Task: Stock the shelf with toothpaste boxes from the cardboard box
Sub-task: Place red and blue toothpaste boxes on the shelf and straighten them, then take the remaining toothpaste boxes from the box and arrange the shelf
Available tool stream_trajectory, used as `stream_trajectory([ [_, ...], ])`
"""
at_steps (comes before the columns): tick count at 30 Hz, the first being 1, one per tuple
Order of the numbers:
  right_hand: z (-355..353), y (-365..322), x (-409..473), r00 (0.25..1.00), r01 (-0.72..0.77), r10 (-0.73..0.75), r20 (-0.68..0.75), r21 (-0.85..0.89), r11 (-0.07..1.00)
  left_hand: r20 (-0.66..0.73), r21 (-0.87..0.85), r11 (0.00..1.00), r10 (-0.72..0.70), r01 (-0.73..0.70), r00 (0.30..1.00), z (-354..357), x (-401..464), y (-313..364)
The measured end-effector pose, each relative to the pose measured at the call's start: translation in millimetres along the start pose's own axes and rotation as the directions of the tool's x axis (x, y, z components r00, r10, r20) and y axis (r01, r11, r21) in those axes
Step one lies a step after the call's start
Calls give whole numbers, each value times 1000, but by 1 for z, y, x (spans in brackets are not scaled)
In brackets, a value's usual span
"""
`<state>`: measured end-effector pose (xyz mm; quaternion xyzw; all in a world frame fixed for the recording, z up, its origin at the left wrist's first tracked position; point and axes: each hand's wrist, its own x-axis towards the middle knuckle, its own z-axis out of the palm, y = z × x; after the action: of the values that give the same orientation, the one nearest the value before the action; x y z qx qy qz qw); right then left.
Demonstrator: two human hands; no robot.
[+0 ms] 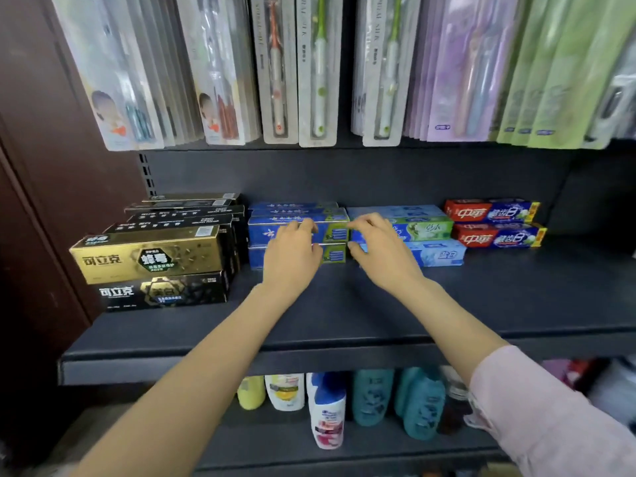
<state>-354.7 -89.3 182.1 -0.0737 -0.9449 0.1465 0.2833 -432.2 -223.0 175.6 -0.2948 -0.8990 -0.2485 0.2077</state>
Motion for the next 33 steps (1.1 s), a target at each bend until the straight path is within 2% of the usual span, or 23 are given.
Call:
stream_trajectory([
  [6, -52, 48, -71, 996, -92, 92, 11, 13, 996, 63, -143, 988, 69, -60, 996, 16, -50, 77],
  [12, -119, 153, -190, 984, -122, 121, 132, -4, 993, 144, -350, 933, 140, -82, 980, 82, -134, 192],
  [15, -141, 212, -254, 956, -132, 147, 255, -72, 989, 211, -403, 915, 60, 31, 976, 123, -182, 255],
  [19, -153, 275, -322, 880, -185, 226, 418, -135, 973, 401, -354, 924, 11, 144, 916, 174, -235, 320],
  [23, -144, 332, -375, 773, -303, 356, 526, -188, 934, 610, -268, 911, -90, 313, 787, 225, -283, 359],
  [29, -113, 406, -434, 510, -418, 536, 673, -351, 838, 851, -148, 885, -114, 442, 513, 289, -321, 410],
  [33, -97, 436, -460, 386, -504, 560, 733, -340, 794, 933, 15, 884, -180, 468, 310, 317, -342, 436],
])
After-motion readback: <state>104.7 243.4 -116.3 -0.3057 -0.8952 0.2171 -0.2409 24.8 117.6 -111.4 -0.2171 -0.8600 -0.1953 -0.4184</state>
